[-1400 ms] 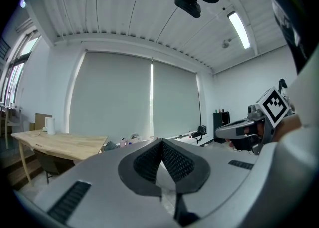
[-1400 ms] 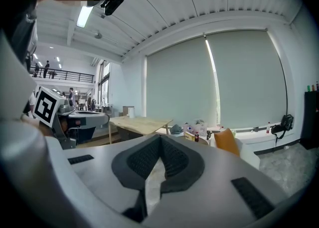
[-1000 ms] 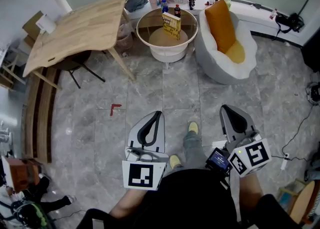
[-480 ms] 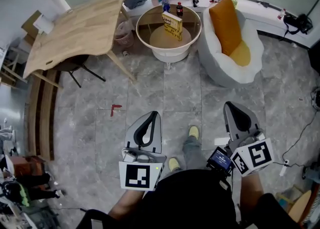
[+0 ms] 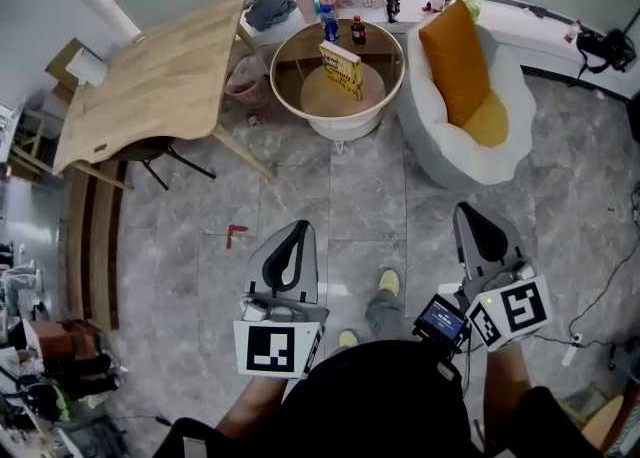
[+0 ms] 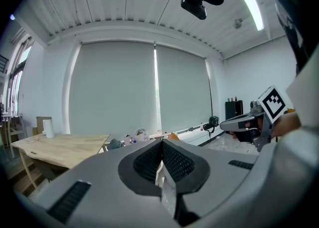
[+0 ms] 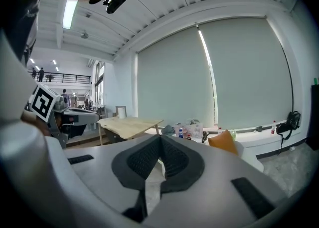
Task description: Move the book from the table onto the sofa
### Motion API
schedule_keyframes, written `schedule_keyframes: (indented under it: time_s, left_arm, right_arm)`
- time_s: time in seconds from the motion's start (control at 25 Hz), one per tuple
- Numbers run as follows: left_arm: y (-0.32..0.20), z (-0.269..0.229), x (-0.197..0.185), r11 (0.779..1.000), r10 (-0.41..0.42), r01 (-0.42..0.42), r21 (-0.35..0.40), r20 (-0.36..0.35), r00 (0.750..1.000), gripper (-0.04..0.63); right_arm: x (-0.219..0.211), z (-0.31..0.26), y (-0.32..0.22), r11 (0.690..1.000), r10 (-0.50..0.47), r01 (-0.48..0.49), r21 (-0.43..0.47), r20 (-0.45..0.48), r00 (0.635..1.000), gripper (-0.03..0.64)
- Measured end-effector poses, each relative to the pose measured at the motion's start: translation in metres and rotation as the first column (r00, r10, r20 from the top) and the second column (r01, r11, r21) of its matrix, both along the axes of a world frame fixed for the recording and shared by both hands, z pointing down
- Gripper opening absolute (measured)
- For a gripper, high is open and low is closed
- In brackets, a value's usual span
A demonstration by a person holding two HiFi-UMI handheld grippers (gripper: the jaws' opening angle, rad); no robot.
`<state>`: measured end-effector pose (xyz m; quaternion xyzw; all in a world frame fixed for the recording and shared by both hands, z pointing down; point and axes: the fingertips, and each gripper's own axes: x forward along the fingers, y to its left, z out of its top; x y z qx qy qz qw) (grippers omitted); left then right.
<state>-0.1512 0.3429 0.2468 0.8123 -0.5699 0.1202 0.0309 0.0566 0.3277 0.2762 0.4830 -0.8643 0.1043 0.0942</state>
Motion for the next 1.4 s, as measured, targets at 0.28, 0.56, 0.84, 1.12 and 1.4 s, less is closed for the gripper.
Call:
schedule_keyframes:
  time_s: [0.28,0.56,0.84,1.12,1.4]
  left_arm:
    - [-0.024,-0.011,0.018,1.0,-0.002,0.002,0.016,0.019,1.0,0.009]
    - [-0.036,-0.019,0.039,0.999,-0.006,0.005,0.046,0.013,1.0,0.011]
    - [-0.03,-0.025,0.051,0.998,-0.015,0.015,0.058,0.005,1.0,0.009]
    - [-0.029,-0.031,0.061,0.997,-0.016,0.012,0.083,0.053,0.998,0.009]
    - [-0.028,-0.041,0.078,0.994,0.011,-0.016,0.106,0.041,0.999,0.009]
  right_arm:
    - [0.011,-0.003,-0.023,1.0,-0.003,0.003,0.008,0.034,0.999,0.009]
    - [0.019,-0.006,-0.036,0.999,-0.039,0.038,0.032,0.051,0.998,0.009]
    - [0.024,-0.008,-0.035,0.998,-0.058,0.055,0.041,0.065,0.996,0.009]
    - [0.034,-0.014,-0.036,0.997,-0.054,0.048,0.06,0.103,0.993,0.009]
    - [0.044,-0.027,-0.032,0.995,-0.038,0.027,0.093,0.117,0.992,0.009]
